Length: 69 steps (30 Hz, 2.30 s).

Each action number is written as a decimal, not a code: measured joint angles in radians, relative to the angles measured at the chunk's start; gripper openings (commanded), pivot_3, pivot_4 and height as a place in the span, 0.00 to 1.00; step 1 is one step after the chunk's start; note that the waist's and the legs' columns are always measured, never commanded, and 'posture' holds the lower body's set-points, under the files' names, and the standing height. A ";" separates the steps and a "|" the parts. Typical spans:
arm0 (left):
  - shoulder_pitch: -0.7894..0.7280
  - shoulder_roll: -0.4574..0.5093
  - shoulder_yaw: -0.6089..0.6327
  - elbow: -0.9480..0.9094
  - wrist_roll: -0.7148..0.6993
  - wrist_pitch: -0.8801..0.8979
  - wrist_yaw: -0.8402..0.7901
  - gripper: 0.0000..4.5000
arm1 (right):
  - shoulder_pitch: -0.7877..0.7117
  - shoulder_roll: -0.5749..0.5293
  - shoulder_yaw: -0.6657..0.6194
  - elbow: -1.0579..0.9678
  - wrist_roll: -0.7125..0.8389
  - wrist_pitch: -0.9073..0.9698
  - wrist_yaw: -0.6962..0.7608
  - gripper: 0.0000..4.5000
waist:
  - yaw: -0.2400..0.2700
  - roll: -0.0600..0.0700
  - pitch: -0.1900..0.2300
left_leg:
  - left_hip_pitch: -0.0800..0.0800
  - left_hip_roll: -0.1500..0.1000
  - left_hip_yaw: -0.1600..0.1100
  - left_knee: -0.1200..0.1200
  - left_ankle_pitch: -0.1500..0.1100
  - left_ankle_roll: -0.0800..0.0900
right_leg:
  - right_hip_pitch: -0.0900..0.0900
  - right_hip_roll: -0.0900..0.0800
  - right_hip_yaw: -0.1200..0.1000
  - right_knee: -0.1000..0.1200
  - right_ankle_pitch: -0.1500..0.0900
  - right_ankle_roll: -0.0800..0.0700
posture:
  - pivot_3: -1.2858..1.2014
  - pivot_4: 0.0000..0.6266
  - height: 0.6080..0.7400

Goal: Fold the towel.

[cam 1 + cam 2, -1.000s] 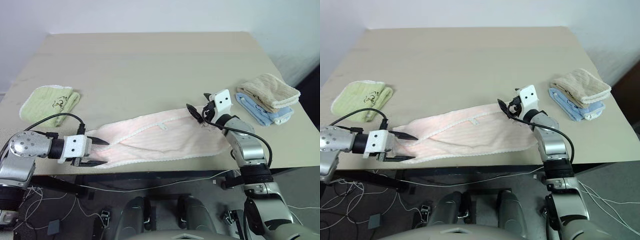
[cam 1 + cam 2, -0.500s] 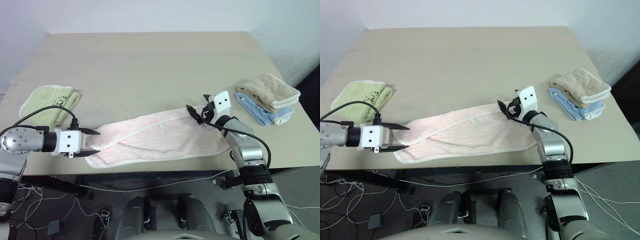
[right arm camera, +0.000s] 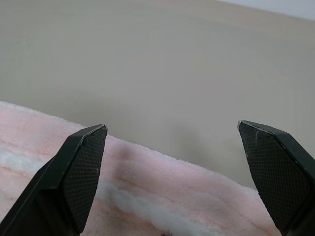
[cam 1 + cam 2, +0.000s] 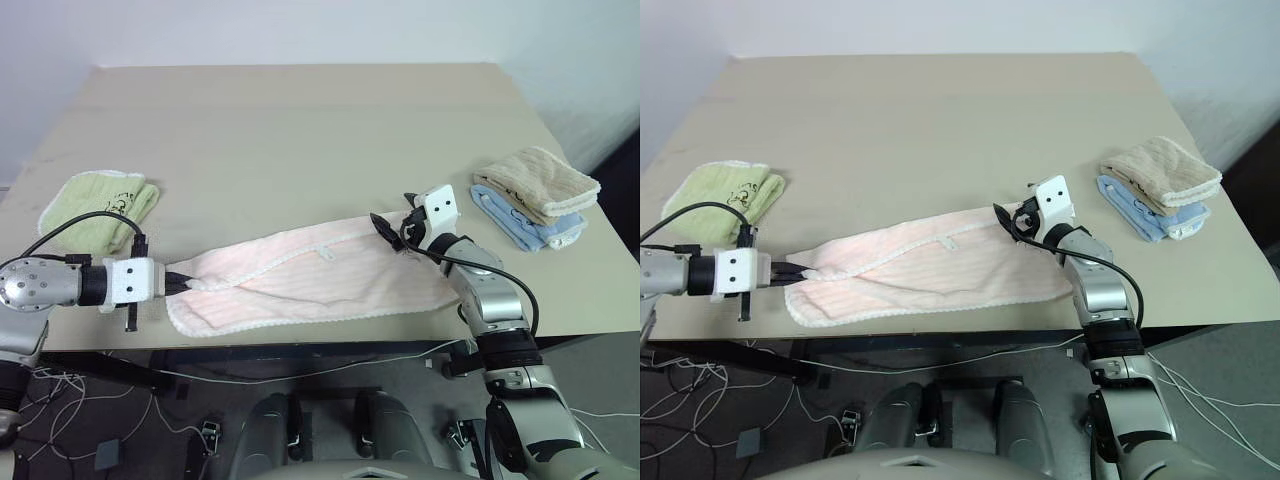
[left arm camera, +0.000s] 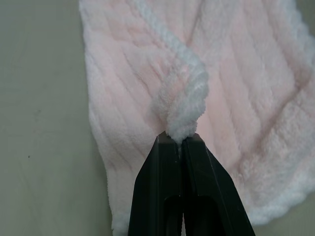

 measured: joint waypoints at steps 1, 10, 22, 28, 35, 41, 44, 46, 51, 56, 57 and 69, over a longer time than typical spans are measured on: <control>0.006 -0.008 0.014 -0.011 -0.025 0.034 0.002 0.01 | -0.003 -0.012 0.000 0.000 -0.005 -0.002 0.006 1.00 | 0.000 0.000 0.000 | 0.000 0.000 0.000 0.000 0.000 0.000 | 0.000 0.000 0.000 0.000 0.000 0.000 | 0.52 0.24 1.00; 0.022 -0.057 0.092 -0.046 -0.145 0.236 0.031 0.01 | -0.043 -0.342 0.104 0.043 -0.243 -0.270 0.119 1.00 | -0.001 0.001 0.001 | 0.000 0.000 0.000 0.000 0.000 0.000 | 0.000 0.000 0.000 0.000 0.000 0.000 | 0.52 0.24 1.00; 0.015 -0.108 0.095 -0.057 -0.144 0.266 0.069 0.01 | -0.177 -0.461 0.252 0.331 -0.506 -0.630 0.120 1.00 | -0.001 0.001 0.001 | 0.000 0.000 0.003 0.001 0.000 0.000 | 0.000 0.000 0.000 0.000 0.000 0.000 | 0.52 0.24 1.00; 0.015 -0.115 0.095 -0.060 -0.137 0.266 0.072 0.01 | -0.201 -0.466 0.269 0.362 -0.550 -0.676 0.110 1.00 | -0.001 0.001 0.001 | 0.000 0.000 0.003 0.001 0.000 0.000 | 0.000 0.000 0.000 0.000 0.000 0.000 | 0.52 0.24 1.00; 0.015 -0.135 0.095 -0.064 -0.127 0.266 0.075 0.00 | -0.224 -0.465 0.288 0.401 -0.601 -0.710 0.066 0.71 | -0.001 0.001 0.001 | 0.000 0.000 0.003 0.001 0.000 0.000 | 0.000 0.000 0.000 0.000 0.000 0.000 | 0.52 0.24 1.00; 0.015 -0.143 0.095 -0.064 -0.126 0.266 0.076 0.00 | -0.224 -0.465 0.288 0.401 -0.601 -0.713 0.069 0.27 | -0.001 0.001 0.001 | 0.000 0.000 0.003 0.001 0.000 0.000 | 0.000 0.000 0.000 0.000 0.000 0.000 | 0.52 0.24 1.00; 0.015 -0.145 0.095 -0.064 -0.126 0.266 0.080 0.00 | -0.224 -0.465 0.288 0.401 -0.600 -0.713 0.075 0.03 | -0.001 0.001 0.001 | 0.000 0.000 0.003 0.001 0.000 0.000 | 0.000 0.000 0.000 0.000 0.000 0.000 | 0.52 0.24 1.00; 0.015 -0.148 0.095 -0.064 -0.126 0.266 0.088 0.00 | -0.224 -0.465 0.288 0.401 -0.600 -0.713 0.077 0.01 | -0.001 0.001 0.001 | 0.000 0.000 0.003 0.001 0.000 0.000 | 0.000 0.000 0.000 0.000 0.000 0.000 | 0.52 0.24 1.00; 0.003 -0.174 0.108 -0.054 -0.127 0.265 0.120 0.00 | -0.224 -0.466 0.288 0.400 -0.602 -0.712 0.066 0.01 | 0.000 0.001 0.001 | 0.000 0.000 0.003 0.001 0.000 0.000 | 0.001 0.000 0.000 0.000 0.000 0.000 | 0.52 0.24 1.00; -0.083 -0.208 0.129 -0.002 -0.121 0.273 0.201 0.00 | -0.233 -0.465 0.286 0.409 -0.604 -0.708 0.035 0.01 | 0.001 0.001 0.001 | 0.001 0.000 0.003 0.001 0.001 0.000 | 0.001 0.000 0.000 0.000 0.000 0.001 | 0.52 0.24 1.00; -0.110 -0.218 0.129 0.013 -0.116 0.276 0.222 0.00 | -0.247 -0.463 0.286 0.420 -0.604 -0.707 0.028 0.01 | 0.000 0.001 0.001 | 0.001 0.000 0.003 0.001 0.001 0.000 | 0.001 0.000 0.000 0.000 0.000 0.001 | 0.52 0.24 1.00; -0.694 -0.267 0.195 0.449 -0.006 0.261 0.632 0.00 | -0.585 -0.452 0.230 0.623 -0.564 -0.735 -0.125 0.01 | -0.005 0.000 0.002 | 0.001 0.000 0.004 0.000 0.001 -0.001 | 0.003 0.001 0.000 -0.001 -0.001 0.002 | 0.52 0.24 1.00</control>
